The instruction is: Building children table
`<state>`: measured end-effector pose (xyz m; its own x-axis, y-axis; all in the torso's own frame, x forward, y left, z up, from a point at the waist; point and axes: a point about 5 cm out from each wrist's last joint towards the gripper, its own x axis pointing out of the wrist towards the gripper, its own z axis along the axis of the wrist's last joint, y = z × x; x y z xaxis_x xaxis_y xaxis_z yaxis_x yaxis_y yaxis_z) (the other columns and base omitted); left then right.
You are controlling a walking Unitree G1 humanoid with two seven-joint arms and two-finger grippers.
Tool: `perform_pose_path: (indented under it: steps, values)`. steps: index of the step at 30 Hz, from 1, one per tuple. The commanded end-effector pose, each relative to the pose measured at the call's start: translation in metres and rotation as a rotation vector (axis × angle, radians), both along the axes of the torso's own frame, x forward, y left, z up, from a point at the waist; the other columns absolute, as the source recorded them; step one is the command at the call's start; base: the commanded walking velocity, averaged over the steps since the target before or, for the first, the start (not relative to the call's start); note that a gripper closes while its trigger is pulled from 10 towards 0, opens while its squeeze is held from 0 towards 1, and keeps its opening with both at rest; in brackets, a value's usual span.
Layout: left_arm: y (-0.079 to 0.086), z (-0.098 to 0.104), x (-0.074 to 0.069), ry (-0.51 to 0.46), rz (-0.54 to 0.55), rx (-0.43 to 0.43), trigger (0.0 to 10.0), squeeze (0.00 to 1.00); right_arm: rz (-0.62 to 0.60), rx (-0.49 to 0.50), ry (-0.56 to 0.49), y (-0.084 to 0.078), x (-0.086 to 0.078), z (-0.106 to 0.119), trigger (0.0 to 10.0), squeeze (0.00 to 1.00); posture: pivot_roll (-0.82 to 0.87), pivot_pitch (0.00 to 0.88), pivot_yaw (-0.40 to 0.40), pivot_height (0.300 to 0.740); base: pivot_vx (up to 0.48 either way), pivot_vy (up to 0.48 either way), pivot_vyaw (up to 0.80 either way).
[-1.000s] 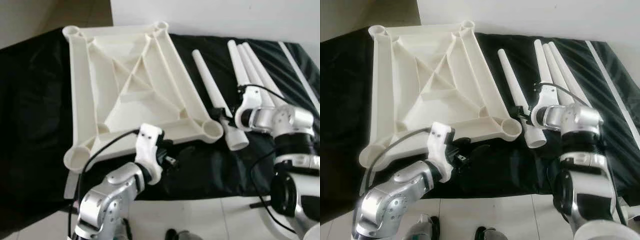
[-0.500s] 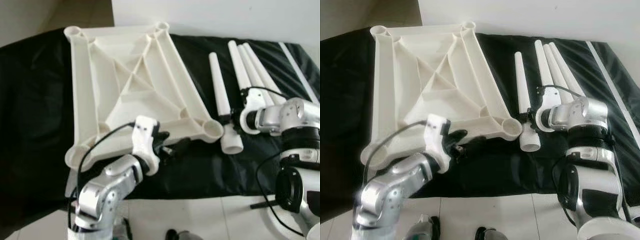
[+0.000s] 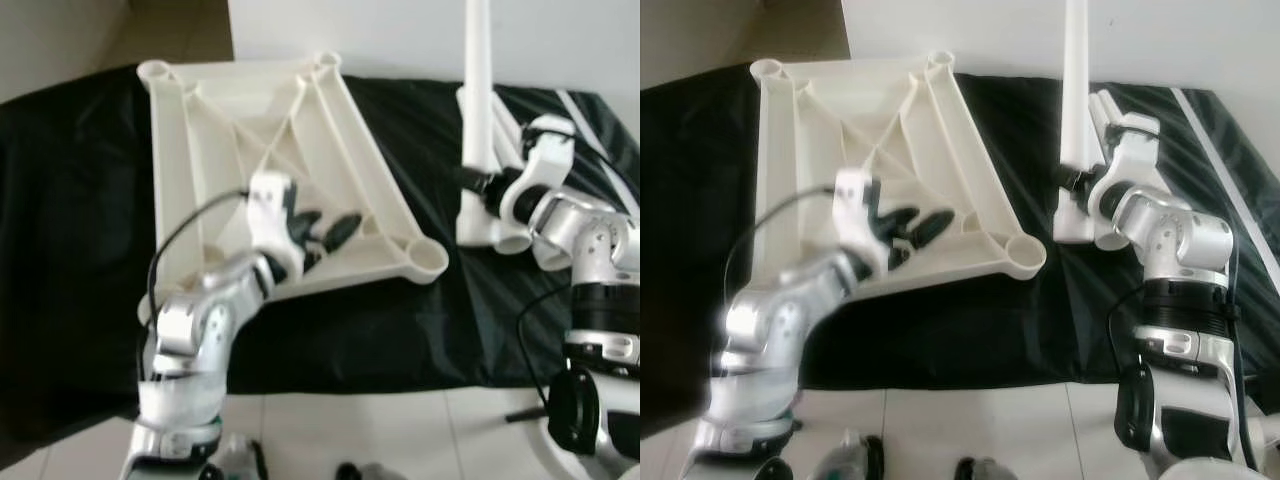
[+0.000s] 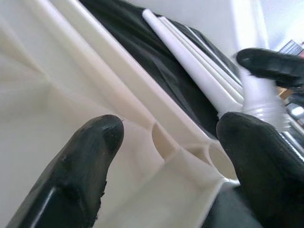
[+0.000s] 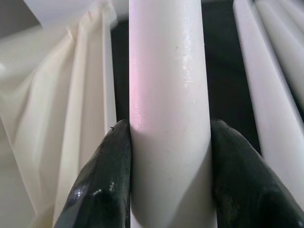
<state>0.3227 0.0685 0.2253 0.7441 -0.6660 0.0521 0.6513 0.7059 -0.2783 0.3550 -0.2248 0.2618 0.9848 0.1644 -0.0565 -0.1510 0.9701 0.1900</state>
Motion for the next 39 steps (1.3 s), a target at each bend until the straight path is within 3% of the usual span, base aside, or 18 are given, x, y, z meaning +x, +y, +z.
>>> perform_pose_path:
  steps: [1, 3, 6, 8, 13, 15, 18, 26, 29, 32, 39]
  values:
    - [-0.004, -0.001, 0.006, -0.021, -0.037, 0.033, 10.0, 0.0, -0.034, -0.011, -0.088, -0.002, -0.006, 0.006, 10.0, 0.0, 0.06, 0.046, -0.042, 0.74, 0.0, 0.0, 0.0]
    - [-0.008, 0.003, 0.019, -0.029, -0.027, 0.068, 10.0, 0.0, -0.041, 0.011, -0.154, 0.004, -0.01, 0.003, 10.0, 0.0, 0.05, 0.026, -0.032, 0.74, 0.0, 0.0, 0.0]
    - [-0.009, 0.005, 0.021, -0.025, -0.033, 0.064, 10.0, 0.0, -0.036, 0.031, -0.175, 0.006, -0.013, 0.002, 10.0, 0.0, 0.05, 0.026, -0.032, 0.74, 0.0, 0.0, 0.0]
    - [-0.019, 0.01, 0.029, -0.043, -0.047, 0.086, 10.0, 0.0, 0.017, 0.1, -0.224, 0.018, -0.023, -0.006, 10.0, 0.0, 0.04, 0.0, -0.019, 0.74, 0.0, 0.0, 0.0]
    - [-0.022, 0.01, 0.035, -0.035, -0.043, 0.107, 10.0, 0.0, 0.035, 0.13, -0.233, 0.022, -0.026, -0.01, 10.0, 0.0, 0.03, 0.0, -0.008, 0.74, 0.0, 0.0, 0.0]
    - [-0.025, 0.007, 0.047, -0.018, 0.043, 0.182, 10.0, 0.0, 0.066, 0.156, -0.25, 0.03, -0.032, -0.016, 10.0, 0.0, 0.03, 0.0, 0.002, 0.74, 0.0, 0.0, 0.0]
    - [-0.026, 0.008, 0.051, -0.011, 0.063, 0.186, 10.0, 0.0, 0.08, 0.154, -0.264, 0.033, -0.035, -0.018, 10.0, 0.0, 0.03, 0.0, 0.008, 0.74, 0.0, 0.0, 0.0]
    - [-0.04, 0.022, 0.058, -0.134, 0.049, 0.262, 10.0, 0.0, 0.183, 0.158, -0.278, 0.054, -0.048, -0.033, 10.0, 0.0, 0.04, 0.0, 0.014, 0.74, 0.0, 0.0, 0.0]
    - [-0.043, 0.029, 0.061, -0.138, 0.051, 0.253, 10.0, 0.0, 0.264, 0.133, -0.272, 0.066, -0.055, -0.039, 10.0, 0.0, 0.04, 0.0, 0.015, 0.74, 0.0, 0.0, 0.0]
    - [-0.051, 0.042, 0.063, -0.1, -0.023, 0.151, 10.0, 0.0, 0.337, 0.106, -0.273, 0.079, -0.062, -0.046, 10.0, 0.0, 0.03, 0.0, 0.016, 0.74, 0.0, 0.0, 0.0]
    - [-0.058, 0.044, 0.061, -0.125, -0.063, 0.173, 10.0, 0.0, 0.352, 0.072, -0.248, 0.084, -0.063, -0.055, 10.0, 0.0, 0.03, 0.0, 0.013, 0.74, 0.0, 0.0, 0.0]
